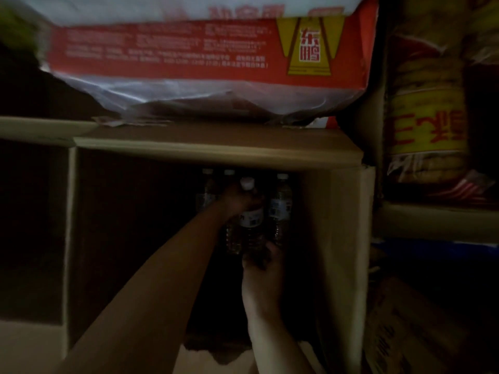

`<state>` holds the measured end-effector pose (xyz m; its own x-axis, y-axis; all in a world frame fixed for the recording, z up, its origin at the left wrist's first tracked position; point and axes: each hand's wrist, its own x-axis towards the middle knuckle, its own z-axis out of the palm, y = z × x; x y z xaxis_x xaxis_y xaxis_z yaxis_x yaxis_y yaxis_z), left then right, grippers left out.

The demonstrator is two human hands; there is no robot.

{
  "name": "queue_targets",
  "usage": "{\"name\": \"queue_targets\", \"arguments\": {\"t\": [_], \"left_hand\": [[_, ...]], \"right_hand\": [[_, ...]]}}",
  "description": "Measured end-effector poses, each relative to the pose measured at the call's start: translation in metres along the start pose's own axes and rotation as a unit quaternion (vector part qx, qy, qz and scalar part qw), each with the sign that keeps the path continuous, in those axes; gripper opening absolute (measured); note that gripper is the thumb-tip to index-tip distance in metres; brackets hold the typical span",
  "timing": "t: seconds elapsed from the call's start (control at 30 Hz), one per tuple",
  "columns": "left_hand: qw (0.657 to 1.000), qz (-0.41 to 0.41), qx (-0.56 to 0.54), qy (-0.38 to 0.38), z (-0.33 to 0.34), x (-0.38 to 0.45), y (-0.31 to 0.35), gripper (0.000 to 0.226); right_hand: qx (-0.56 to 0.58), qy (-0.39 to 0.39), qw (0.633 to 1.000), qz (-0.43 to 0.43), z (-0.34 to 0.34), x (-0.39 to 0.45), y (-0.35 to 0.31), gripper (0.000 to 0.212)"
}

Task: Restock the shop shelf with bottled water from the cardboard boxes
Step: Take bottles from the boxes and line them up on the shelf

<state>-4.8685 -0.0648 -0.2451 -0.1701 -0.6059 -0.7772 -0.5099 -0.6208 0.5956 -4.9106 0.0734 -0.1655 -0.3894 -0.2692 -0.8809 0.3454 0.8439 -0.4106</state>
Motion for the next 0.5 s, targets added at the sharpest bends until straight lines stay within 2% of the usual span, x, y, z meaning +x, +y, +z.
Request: {"name": "queue_targets", "arguments": {"t": [0.03, 0.2, 0.3, 0.37, 0.43, 0.5], "left_hand": [[1.0, -0.009, -0.02, 0.003, -0.009, -0.009, -0.003, 0.014], [0.993, -0.029, -0.105, 0.053, -0.038, -0.059, 0.023, 0.017], [0.992, -0.025, -0.106, 0.059, -0.055, -0.093, 0.055, 0.031], [0.993, -0.027, -0.102, 0.053, -0.065, -0.12, 0.079, 0.031], [0.995, -0.026, -0.094, 0.038, -0.074, -0.148, 0.102, 0.029], [0.996, -0.017, -0.088, 0.022, -0.083, -0.174, 0.122, 0.028]], "right_hand": [[-0.033, 0.001, 0.999, -0.035, 0.002, -0.005, 0.001, 0.059], [-0.113, -0.025, 0.986, -0.122, -0.004, -0.032, -0.015, 0.079], [-0.142, -0.042, 0.98, -0.133, -0.015, -0.045, -0.027, 0.09], [-0.164, -0.053, 0.976, -0.133, -0.023, -0.056, -0.037, 0.098], [-0.174, -0.068, 0.971, -0.152, -0.031, -0.07, -0.047, 0.099], [-0.186, -0.085, 0.962, -0.182, -0.04, -0.084, -0.056, 0.09]]}}
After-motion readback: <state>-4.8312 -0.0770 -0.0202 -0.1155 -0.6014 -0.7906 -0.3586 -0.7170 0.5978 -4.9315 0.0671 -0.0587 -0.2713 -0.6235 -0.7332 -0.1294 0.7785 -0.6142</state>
